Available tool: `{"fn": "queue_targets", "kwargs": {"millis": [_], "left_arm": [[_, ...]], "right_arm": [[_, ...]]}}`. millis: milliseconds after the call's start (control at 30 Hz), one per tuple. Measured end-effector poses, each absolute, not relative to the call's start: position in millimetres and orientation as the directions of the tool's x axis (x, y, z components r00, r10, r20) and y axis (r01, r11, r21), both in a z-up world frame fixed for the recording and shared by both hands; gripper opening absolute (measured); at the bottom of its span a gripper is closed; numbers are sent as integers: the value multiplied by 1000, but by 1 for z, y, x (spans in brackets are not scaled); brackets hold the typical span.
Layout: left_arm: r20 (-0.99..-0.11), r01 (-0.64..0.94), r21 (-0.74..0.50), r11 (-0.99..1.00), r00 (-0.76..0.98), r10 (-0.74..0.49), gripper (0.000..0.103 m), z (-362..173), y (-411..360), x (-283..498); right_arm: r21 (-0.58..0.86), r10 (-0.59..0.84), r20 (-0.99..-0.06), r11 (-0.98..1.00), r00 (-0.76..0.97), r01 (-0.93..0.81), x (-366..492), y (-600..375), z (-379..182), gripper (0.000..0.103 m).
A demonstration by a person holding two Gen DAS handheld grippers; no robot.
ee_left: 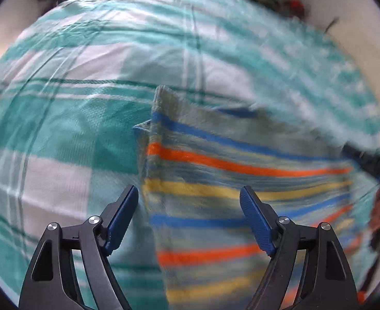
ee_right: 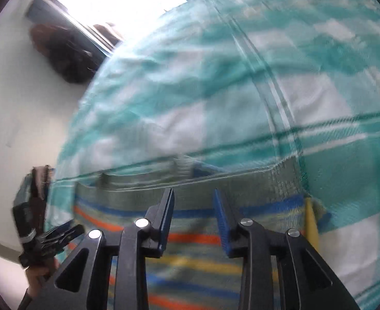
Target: Fold small clothes
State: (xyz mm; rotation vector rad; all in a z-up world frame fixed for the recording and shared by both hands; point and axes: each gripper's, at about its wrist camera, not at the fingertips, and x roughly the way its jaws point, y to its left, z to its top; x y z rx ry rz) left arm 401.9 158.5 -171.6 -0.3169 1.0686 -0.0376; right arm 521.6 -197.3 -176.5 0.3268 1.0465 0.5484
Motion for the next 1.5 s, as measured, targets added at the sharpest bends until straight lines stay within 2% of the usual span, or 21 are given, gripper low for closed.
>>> {"fn": "queue_targets", "kwargs": {"millis": [67,133,200,267,300,367,467,533,633,700,767,800,833,900,1067,1333,1500], "left_arm": [[-822,-65,-283,957,531,-207,87,-152,151,372],[-816,-6,-249,968,540,-206,94,-145,139,343],[-839,46,-190,981,511,-187,95,-154,123,316],[-890,73,-94,993,442,-117,94,-177,115,297],[-906,68,-52,996,417,-76,91,-187,116,287],[-896,20,-80,997,436,-81,90,-179,125,268],[-869,-44,-135,990,485,-97,91,-155,133,245],[-855,-61,-136,989,511,-86,95,-147,131,232],[-856,-96,-47,994,517,9,96,-157,123,227],[-857,-137,39,990,505,104,96,-172,119,226],[-864,-175,85,981,477,160,96,-187,122,225],[-864,-187,72,980,480,155,97,-192,124,223],[-856,-204,63,977,492,158,99,-194,126,218],[-845,-219,67,973,506,172,100,-195,126,214],[-844,-220,85,972,503,188,102,-201,124,215],[-839,-217,58,974,519,165,102,-206,126,212],[-835,-215,55,975,526,163,102,-207,126,212]], "right_arm": [[447,566,-746,816,351,-366,492,-194,-167,35],[395,560,-768,796,311,-458,449,-196,-167,41],[341,515,-807,806,289,-483,411,-206,-187,46],[285,422,-872,849,248,-445,390,-221,-221,46],[283,410,-877,862,250,-420,383,-231,-231,44],[292,415,-857,879,304,-377,370,-246,-221,42],[259,413,-816,887,404,-383,350,-248,-191,44],[256,433,-788,877,439,-406,338,-243,-178,48],[244,433,-794,870,428,-428,327,-230,-194,49],[208,370,-847,892,381,-402,326,-225,-222,49],[191,342,-847,910,408,-368,310,-226,-222,49],[193,342,-832,917,437,-349,299,-229,-213,54],[206,349,-822,919,451,-336,290,-231,-207,65],[218,345,-796,930,497,-297,270,-238,-198,76],[133,227,-824,968,520,-213,247,-245,-215,77],[116,208,-784,974,584,-192,232,-248,-237,88],[134,228,-773,971,592,-199,234,-247,-241,90]]}}
